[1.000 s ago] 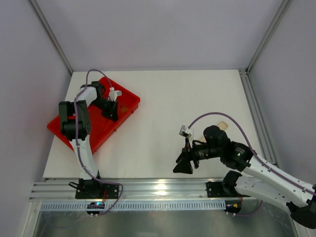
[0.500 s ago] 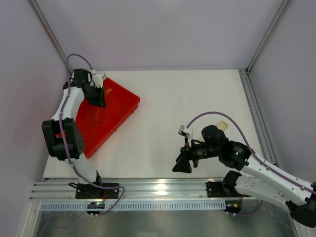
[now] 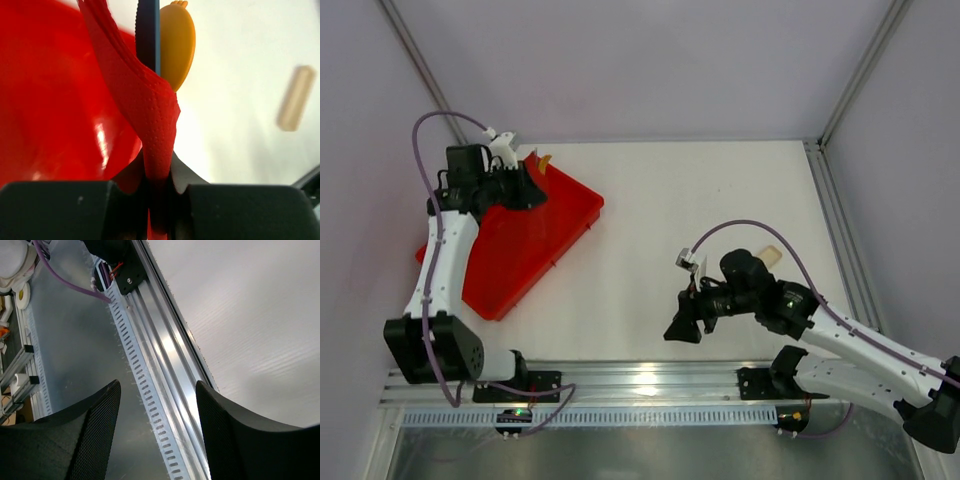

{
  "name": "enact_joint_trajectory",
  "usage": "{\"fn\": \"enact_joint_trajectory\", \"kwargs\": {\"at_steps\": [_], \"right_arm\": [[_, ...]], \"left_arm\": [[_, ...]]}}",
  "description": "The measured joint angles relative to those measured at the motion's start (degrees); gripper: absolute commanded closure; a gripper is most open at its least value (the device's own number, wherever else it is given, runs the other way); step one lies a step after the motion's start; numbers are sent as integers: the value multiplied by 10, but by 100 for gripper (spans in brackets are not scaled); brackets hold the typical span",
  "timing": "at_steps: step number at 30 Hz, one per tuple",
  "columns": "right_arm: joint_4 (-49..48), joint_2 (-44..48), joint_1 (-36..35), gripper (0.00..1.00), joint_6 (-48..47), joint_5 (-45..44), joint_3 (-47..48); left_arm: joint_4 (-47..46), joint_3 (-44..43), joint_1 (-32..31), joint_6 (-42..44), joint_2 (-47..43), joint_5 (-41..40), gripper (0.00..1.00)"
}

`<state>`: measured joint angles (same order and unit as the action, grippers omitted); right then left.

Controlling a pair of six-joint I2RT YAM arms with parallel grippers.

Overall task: Place the utensils on the paper napkin and roll it up
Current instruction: Adjust the utensils.

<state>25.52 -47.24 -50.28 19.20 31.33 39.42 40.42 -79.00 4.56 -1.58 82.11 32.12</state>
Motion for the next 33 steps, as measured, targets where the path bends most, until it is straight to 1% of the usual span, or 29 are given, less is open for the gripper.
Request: {"fn": "enact_joint_trajectory", "kwargs": {"at_steps": [2, 4, 6, 8, 14, 19, 24, 29, 33], "right_arm": [[-11, -13, 0, 36, 8, -2, 6], [-35, -33, 0, 36, 23, -3, 14], [-68, -54, 2, 36, 41, -3, 21], [-108, -68, 3, 36, 63, -5, 23], [-216, -94, 22, 34, 116, -8, 41], [-317, -110, 66, 29, 160, 9, 41], [-384, -147, 84, 29, 192, 35, 41], [-436, -186, 85, 30, 221, 58, 41], [-473, -196, 85, 32, 246, 72, 41]], "left_arm": [[-46, 38, -18, -47, -62, 37, 100], [-112, 87, -48, -113, -125, 67, 100], [-151, 117, -89, -154, -158, 81, 100], [-203, 161, -130, -213, -193, 91, 100], [-369, 324, -214, -384, -283, 88, 100], [-492, 414, -259, -497, -341, 75, 100], [-579, 443, -295, -558, -352, 58, 100], [-619, 450, -329, -583, -347, 42, 100], [-641, 451, -339, -587, -344, 32, 100]]}}
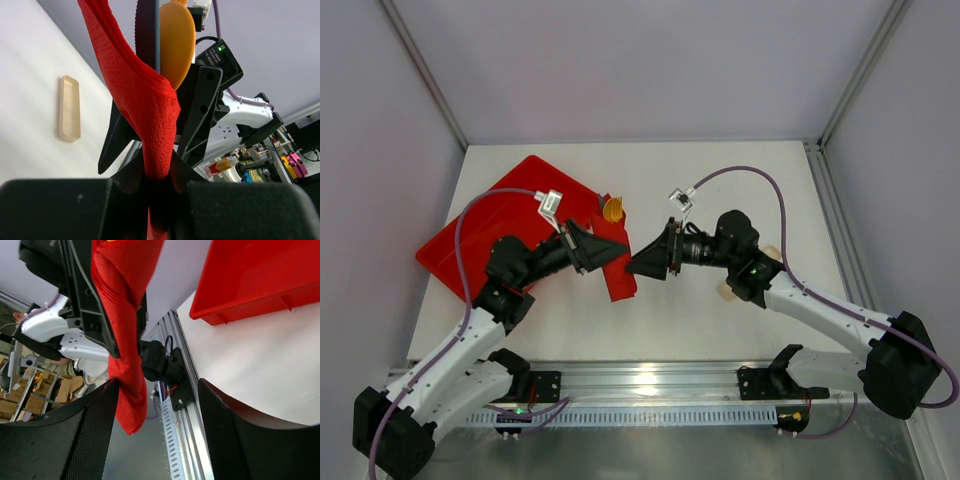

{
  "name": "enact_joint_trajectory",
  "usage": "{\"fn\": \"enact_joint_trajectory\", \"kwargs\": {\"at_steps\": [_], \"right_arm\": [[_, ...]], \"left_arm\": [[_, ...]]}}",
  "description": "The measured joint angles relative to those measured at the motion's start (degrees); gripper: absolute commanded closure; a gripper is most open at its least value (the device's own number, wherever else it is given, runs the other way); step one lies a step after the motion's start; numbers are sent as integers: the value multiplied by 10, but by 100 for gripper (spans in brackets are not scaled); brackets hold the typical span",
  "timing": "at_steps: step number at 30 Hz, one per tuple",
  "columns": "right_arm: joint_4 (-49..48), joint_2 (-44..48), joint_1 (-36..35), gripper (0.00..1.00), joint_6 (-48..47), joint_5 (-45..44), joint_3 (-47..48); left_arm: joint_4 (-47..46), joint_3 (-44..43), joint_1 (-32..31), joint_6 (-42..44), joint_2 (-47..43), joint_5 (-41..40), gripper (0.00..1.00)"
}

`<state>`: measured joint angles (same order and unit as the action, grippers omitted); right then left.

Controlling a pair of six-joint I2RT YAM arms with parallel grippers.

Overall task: Place the utensils on the paper napkin and roll it up
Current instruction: Adjust the utensils.

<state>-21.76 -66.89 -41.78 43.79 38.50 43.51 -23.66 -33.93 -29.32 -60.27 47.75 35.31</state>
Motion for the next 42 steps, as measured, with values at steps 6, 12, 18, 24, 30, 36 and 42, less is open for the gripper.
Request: {"fn": "enact_joint_trajectory", "kwargs": {"at_steps": [6, 12, 18, 24, 30, 36, 42], "right_arm": [[-50, 1, 0, 36, 26, 14, 0], [-88, 0, 0, 40, 54, 35, 0], [-110, -17, -10, 44, 68, 45, 0], [-110, -40, -31, 51, 72, 47, 3], [-112, -41, -42, 68, 72, 43, 7], [-118, -42, -43, 96, 75, 41, 7], [-144, -47, -43, 96, 89, 46, 6]], "left_arm": [[-14, 1, -6, -8, 6, -11, 100], [-23, 5, -8, -9, 7, -20, 100], [-28, 5, -19, -9, 7, -28, 100], [-33, 5, -25, -9, 7, -30, 100], [-40, 5, -26, -11, 7, -32, 100], [-54, 7, -26, -15, 7, -32, 100], [-70, 9, -27, -23, 6, -32, 83]]}}
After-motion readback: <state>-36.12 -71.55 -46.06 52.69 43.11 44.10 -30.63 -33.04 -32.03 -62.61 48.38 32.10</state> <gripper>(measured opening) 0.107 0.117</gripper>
